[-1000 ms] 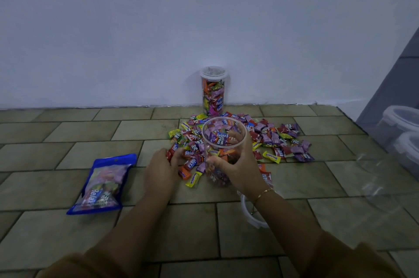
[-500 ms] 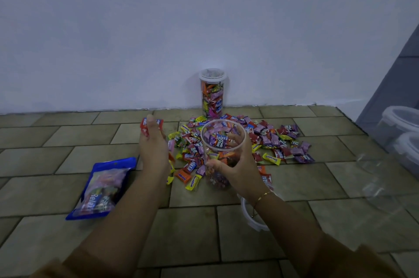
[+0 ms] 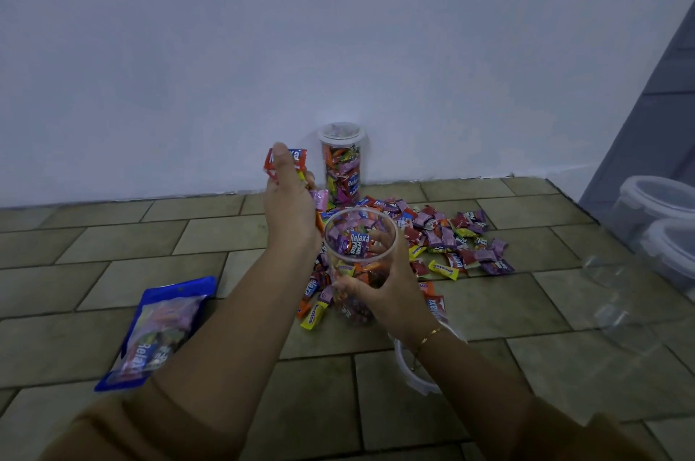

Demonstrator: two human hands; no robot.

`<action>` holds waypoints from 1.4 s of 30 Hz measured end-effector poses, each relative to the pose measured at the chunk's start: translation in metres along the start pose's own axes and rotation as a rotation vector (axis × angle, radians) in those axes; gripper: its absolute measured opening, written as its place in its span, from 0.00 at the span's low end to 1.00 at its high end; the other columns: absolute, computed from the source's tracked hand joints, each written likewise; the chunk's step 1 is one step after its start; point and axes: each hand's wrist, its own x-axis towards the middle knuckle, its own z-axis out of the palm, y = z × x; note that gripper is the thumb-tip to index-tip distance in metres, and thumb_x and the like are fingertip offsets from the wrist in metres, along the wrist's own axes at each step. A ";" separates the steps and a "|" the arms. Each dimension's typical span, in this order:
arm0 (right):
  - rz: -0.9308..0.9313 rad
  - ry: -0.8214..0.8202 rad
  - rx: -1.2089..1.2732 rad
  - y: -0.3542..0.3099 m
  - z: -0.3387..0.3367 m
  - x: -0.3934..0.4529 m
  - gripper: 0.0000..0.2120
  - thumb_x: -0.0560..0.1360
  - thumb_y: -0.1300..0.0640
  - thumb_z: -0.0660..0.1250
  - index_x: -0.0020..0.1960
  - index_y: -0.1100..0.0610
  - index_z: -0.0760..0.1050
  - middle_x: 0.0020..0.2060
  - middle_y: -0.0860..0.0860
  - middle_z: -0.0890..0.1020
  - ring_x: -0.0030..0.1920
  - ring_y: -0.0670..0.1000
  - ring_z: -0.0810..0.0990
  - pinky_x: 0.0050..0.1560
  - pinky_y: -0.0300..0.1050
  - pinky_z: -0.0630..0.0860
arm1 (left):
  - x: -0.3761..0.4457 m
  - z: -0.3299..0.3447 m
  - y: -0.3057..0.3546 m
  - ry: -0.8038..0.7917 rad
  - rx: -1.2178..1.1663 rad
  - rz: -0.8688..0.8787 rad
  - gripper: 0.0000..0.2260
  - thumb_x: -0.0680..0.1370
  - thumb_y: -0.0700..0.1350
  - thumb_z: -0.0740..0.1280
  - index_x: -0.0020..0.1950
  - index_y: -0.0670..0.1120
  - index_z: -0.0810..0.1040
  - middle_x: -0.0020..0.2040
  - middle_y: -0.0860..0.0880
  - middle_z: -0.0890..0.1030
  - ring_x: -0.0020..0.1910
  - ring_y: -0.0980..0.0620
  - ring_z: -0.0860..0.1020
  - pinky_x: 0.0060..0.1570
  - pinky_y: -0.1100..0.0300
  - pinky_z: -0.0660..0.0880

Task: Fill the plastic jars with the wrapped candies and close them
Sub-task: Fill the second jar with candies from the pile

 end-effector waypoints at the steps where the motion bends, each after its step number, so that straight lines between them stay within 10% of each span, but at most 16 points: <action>1: 0.001 -0.002 -0.001 0.000 0.000 0.000 0.48 0.61 0.46 0.78 0.71 0.45 0.52 0.63 0.42 0.70 0.65 0.43 0.69 0.65 0.38 0.68 | 0.000 0.001 -0.001 -0.003 0.016 0.012 0.18 0.79 0.60 0.57 0.37 0.49 0.70 0.27 0.55 0.72 0.26 0.57 0.68 0.30 0.62 0.65; 10: 0.017 0.000 -0.002 -0.002 0.001 -0.001 0.50 0.61 0.46 0.77 0.73 0.47 0.51 0.64 0.42 0.68 0.66 0.44 0.68 0.64 0.37 0.67 | -0.006 0.010 0.004 -0.069 0.056 0.004 0.19 0.78 0.61 0.58 0.46 0.47 0.76 0.29 0.55 0.75 0.29 0.58 0.72 0.38 0.62 0.71; 20: 0.002 0.006 0.009 0.000 0.000 -0.001 0.49 0.61 0.47 0.78 0.73 0.50 0.53 0.64 0.43 0.69 0.65 0.43 0.69 0.60 0.28 0.66 | -0.016 0.003 0.002 -0.216 0.241 0.146 0.16 0.79 0.54 0.61 0.34 0.49 0.71 0.24 0.54 0.74 0.30 0.54 0.72 0.42 0.53 0.73; 36: -0.027 0.008 0.030 0.002 0.001 0.000 0.47 0.61 0.48 0.79 0.70 0.42 0.53 0.63 0.40 0.70 0.65 0.40 0.69 0.64 0.35 0.67 | -0.026 -0.019 -0.023 -0.403 0.349 0.059 0.05 0.79 0.42 0.63 0.51 0.49 0.79 0.47 0.45 0.83 0.52 0.45 0.81 0.56 0.44 0.77; 42: -0.037 0.016 0.037 0.002 0.000 0.001 0.46 0.61 0.49 0.79 0.70 0.43 0.54 0.62 0.38 0.70 0.64 0.35 0.69 0.60 0.25 0.66 | -0.027 -0.024 -0.024 -0.404 0.306 0.054 0.10 0.81 0.47 0.60 0.49 0.47 0.81 0.43 0.52 0.84 0.47 0.53 0.82 0.47 0.57 0.80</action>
